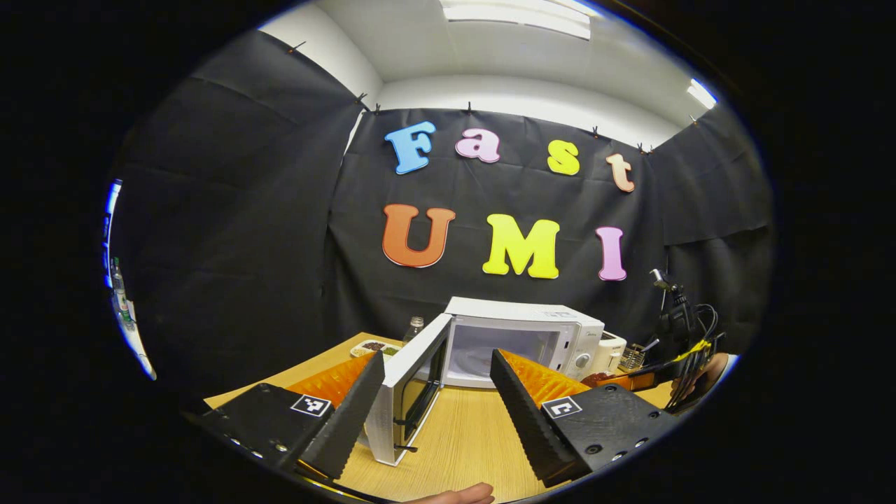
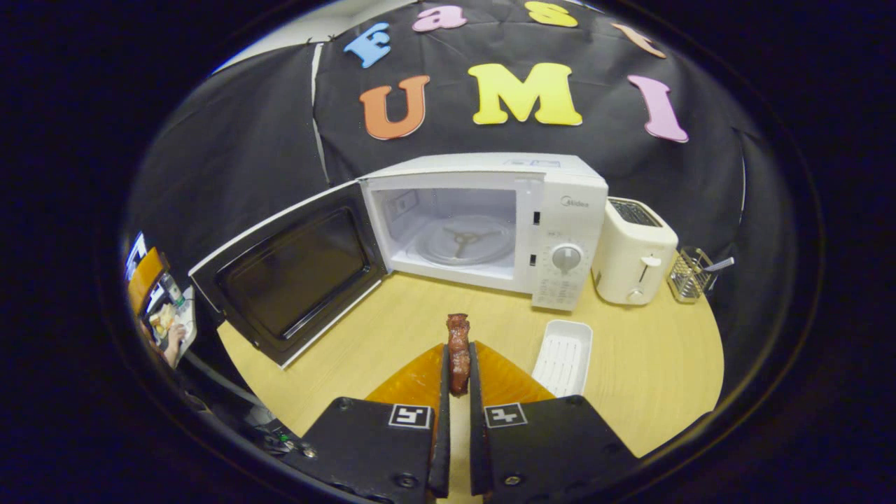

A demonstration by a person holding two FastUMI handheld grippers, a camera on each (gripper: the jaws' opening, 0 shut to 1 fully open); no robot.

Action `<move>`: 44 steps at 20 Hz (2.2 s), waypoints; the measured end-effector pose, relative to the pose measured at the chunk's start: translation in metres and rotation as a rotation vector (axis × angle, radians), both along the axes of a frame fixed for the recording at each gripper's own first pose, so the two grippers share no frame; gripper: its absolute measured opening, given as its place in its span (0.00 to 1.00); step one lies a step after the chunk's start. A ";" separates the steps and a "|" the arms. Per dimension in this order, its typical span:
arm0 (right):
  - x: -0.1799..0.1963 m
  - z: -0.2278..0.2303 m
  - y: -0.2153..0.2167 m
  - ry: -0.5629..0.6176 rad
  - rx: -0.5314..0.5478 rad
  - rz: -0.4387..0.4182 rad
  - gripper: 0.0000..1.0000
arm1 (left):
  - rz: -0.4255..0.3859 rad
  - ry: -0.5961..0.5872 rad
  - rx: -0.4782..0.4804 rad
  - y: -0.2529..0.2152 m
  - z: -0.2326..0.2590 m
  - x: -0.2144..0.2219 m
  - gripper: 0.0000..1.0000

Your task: Open the microwave oven with the left hand, put the food in, and close the microwave oven.

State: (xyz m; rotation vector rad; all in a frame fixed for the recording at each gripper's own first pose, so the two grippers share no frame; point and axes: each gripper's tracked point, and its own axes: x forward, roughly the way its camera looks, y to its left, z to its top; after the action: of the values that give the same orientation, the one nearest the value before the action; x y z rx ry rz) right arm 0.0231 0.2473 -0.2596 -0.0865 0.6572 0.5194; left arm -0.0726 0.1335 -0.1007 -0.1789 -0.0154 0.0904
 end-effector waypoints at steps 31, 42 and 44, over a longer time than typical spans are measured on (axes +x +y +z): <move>0.272 -0.069 0.164 -0.168 0.701 -0.691 0.16 | 0.018 0.057 -0.026 0.062 -0.050 0.002 0.94; 0.266 -0.058 0.146 -0.333 0.258 -0.652 1.00 | 0.013 0.073 -0.055 0.060 -0.056 0.000 0.94; 0.261 -0.053 0.141 -0.330 0.251 -0.642 1.00 | 0.015 0.059 -0.053 0.060 -0.051 -0.001 0.94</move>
State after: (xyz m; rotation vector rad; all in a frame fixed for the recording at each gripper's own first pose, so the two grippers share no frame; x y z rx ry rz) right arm 0.2843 0.3884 -0.3126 0.2656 0.2645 -0.0401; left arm -0.0737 0.1939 -0.1517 -0.2290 0.0448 0.1115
